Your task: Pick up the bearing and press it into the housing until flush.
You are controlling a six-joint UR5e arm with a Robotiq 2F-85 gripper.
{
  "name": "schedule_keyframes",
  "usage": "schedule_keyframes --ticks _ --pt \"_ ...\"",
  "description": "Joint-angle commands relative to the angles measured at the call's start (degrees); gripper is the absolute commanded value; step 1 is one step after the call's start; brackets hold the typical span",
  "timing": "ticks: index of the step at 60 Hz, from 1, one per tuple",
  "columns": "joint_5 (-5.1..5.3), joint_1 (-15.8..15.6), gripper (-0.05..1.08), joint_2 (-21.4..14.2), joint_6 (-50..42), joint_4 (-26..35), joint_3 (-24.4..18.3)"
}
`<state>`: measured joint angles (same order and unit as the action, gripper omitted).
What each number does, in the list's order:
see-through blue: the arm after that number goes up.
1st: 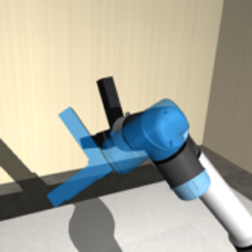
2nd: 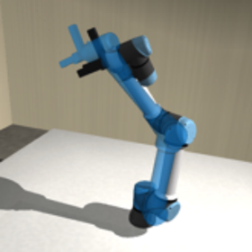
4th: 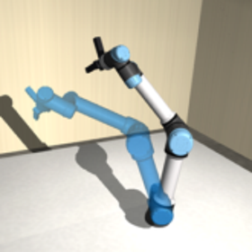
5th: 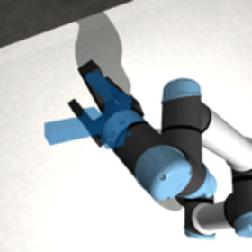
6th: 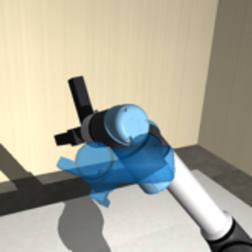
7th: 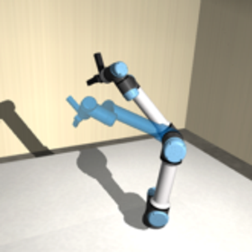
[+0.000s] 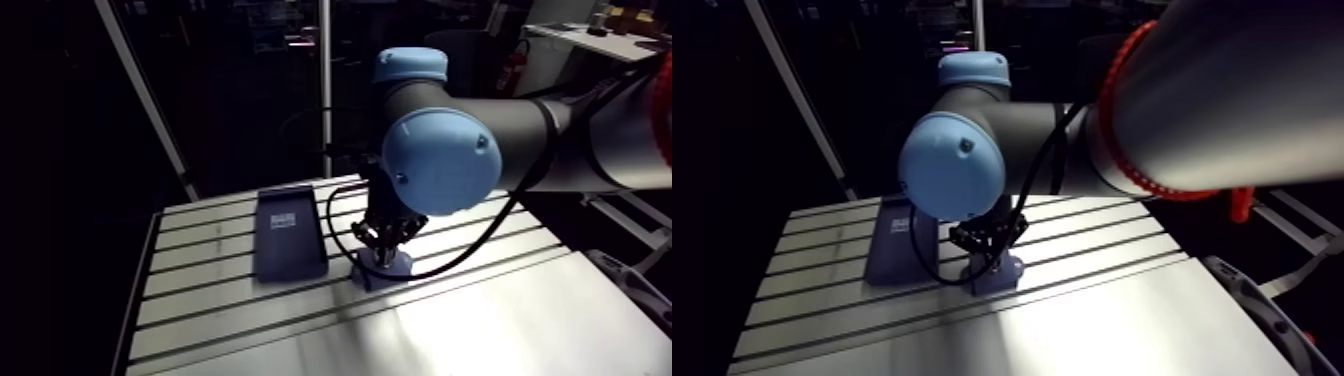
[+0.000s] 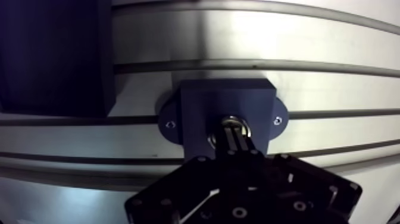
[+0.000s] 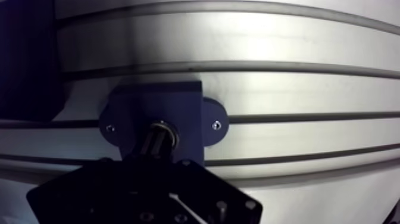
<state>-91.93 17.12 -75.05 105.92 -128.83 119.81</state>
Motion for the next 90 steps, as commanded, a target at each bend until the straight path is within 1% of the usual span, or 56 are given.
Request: schedule_keyframes --ticks 1,53,59,60,71,80,81,82,83,84,85,86,87,88,89,90 --pt "-0.04 0.0 1.01 0.1 0.1 -1.1 0.4" --pt "-0.04 0.0 1.01 0.2 0.1 -1.1 0.5" --pt "0.28 0.0 1.01 -0.3 0.3 -1.0 -0.1" --pt "0.53 0.1 1.01 -0.5 0.4 -0.8 -0.3" --pt "0.66 0.0 1.00 -1.9 0.6 0.8 -1.1" --pt "0.59 0.0 0.99 -2.4 0.7 1.8 -1.4" --pt "0.58 0.0 0.98 -2.4 0.7 1.9 -1.4" --pt "0.50 0.0 0.94 -2.5 0.6 1.9 -1.4" --pt "0.50 0.0 0.94 -2.5 0.6 1.9 -1.4" --pt "0.49 0.0 0.84 -2.5 0.6 1.9 -1.4" --pt "0.49 0.0 0.84 -2.5 0.6 1.9 -1.4" --pt "0.49 0.0 0.64 -2.6 0.6 2.1 -1.4" --pt "0.49 0.0 0.64 -2.6 0.6 2.1 -1.4" --pt "0.49 0.0 0.41 -2.7 0.6 2.3 -1.4" --pt "0.49 0.0 0.41 -2.7 0.6 2.3 -1.4" --pt "0.49 0.0 0.22 -2.9 0.7 3.1 -1.6"
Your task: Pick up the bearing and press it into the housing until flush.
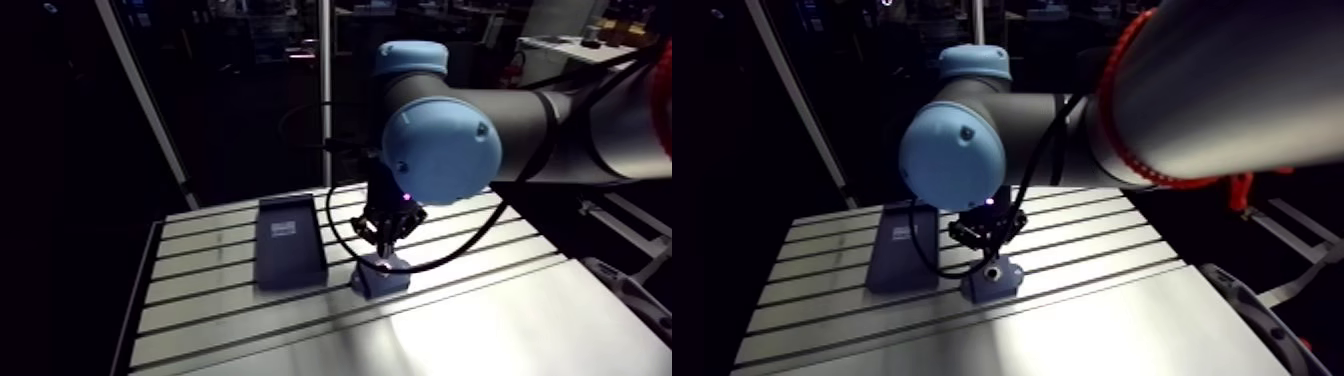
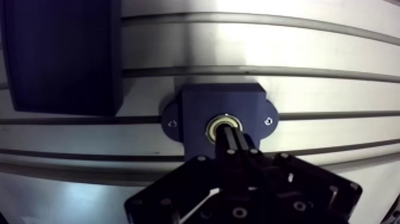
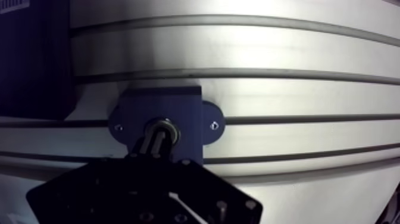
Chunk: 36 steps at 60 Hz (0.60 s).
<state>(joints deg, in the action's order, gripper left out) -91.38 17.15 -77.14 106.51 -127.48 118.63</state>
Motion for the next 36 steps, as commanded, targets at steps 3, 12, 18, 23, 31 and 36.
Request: schedule_keyframes --ticks 3,12,18,23,31,36 --pt "-0.14 -0.2 0.07 -1.0 0.1 2.6 -0.6" --pt "0.09 -1.3 0.00 -2.0 0.4 8.1 -2.9" --pt "0.18 -1.4 0.00 -2.2 0.1 10.7 -4.6" --pt "0.02 -1.4 0.00 -2.9 -0.6 13.6 -6.7" --pt "-0.04 -1.8 0.00 -3.5 -2.6 21.2 -11.5" --pt "-0.04 -3.0 0.00 -3.5 -4.8 25.8 -15.9"
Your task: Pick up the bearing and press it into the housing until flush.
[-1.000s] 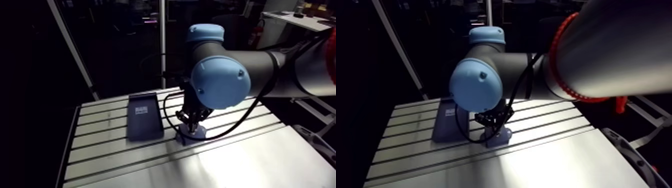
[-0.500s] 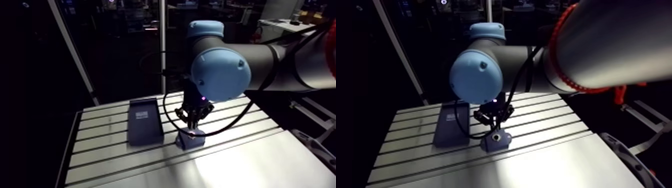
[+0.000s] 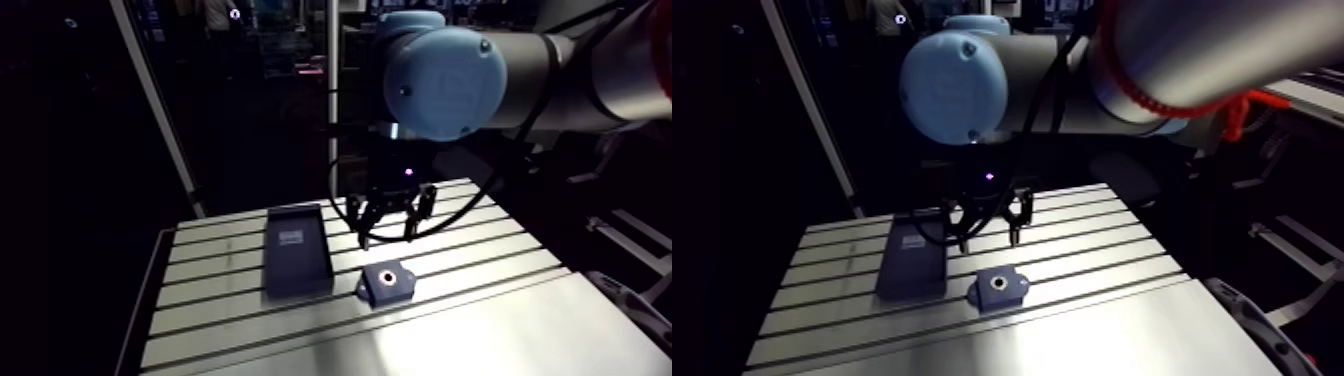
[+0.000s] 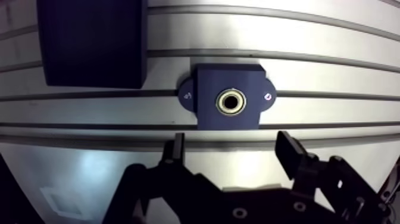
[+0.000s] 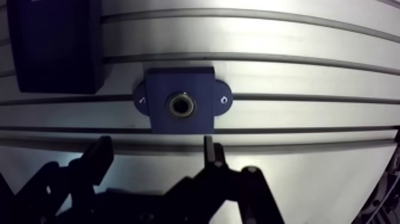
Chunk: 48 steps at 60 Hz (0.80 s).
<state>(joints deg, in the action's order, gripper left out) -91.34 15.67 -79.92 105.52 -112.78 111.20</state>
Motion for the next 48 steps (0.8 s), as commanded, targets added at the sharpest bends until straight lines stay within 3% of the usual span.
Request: schedule_keyframes --ticks 1,12,32,35,36,42,48 --pt "-0.09 -1.5 0.00 -0.7 -3.8 11.1 -8.4" --pt "-0.10 -4.9 0.00 -0.8 -6.3 18.6 -15.2" --pt "-0.27 -7.5 0.00 -1.8 -8.2 20.5 -21.4" --pt "-0.60 -7.9 0.01 -1.7 -8.2 22.3 -23.3" --pt "-1.23 -8.1 0.01 -1.8 -8.2 23.1 -23.9" --pt "-2.76 -9.0 0.01 -1.9 -8.2 23.6 -24.6" --pt "-3.09 -9.4 0.00 -3.2 -8.2 23.4 -24.5"
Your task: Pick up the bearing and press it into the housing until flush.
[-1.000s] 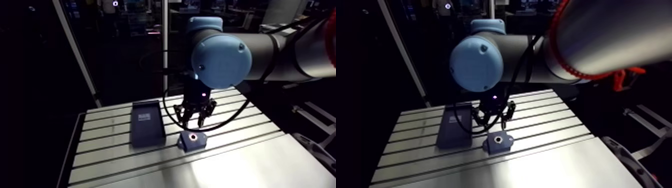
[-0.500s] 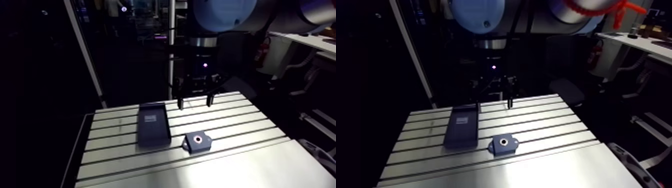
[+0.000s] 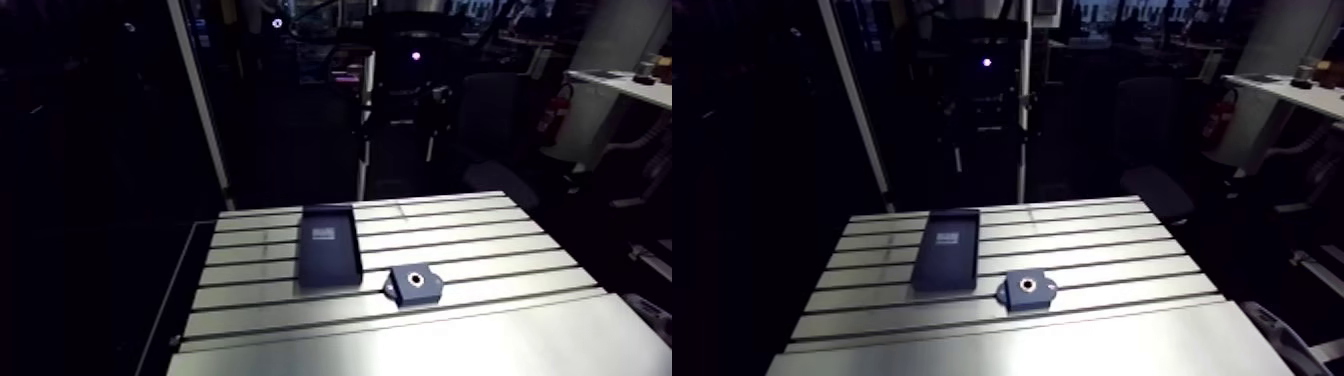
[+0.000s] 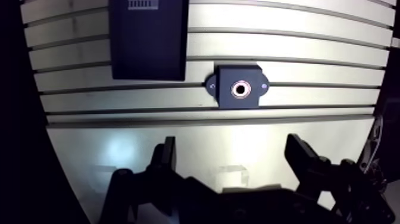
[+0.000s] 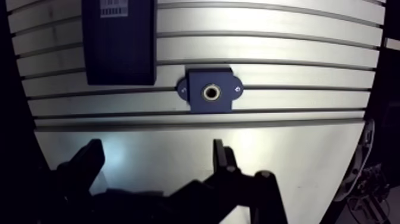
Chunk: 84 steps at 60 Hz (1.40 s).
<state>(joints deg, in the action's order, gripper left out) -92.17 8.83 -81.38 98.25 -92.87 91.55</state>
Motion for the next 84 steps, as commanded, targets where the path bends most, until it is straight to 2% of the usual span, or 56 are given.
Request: schedule_keyframes --ticks 1,16,27,34,46,52,56,64,84 --pt "-2.25 -2.6 0.00 -1.7 -0.9 3.5 -4.9" --pt "-2.27 -2.6 0.01 -2.7 -1.0 2.9 -4.4" --pt "-2.09 -2.6 0.01 -5.8 -0.8 1.3 -2.4" --pt "-1.43 -2.6 0.01 -7.6 -0.7 1.2 -1.8" --pt "-0.70 -2.3 0.01 -7.9 -0.6 1.2 0.1" --pt "0.51 -1.9 0.01 -7.7 -0.5 1.3 -0.2" --pt "0.79 -2.0 0.01 -7.4 -0.7 1.3 -0.8" --pt "0.88 -2.0 0.01 -7.1 -0.8 1.5 -2.5" --pt "1.07 -2.0 0.01 -7.0 -0.9 1.8 -2.4"
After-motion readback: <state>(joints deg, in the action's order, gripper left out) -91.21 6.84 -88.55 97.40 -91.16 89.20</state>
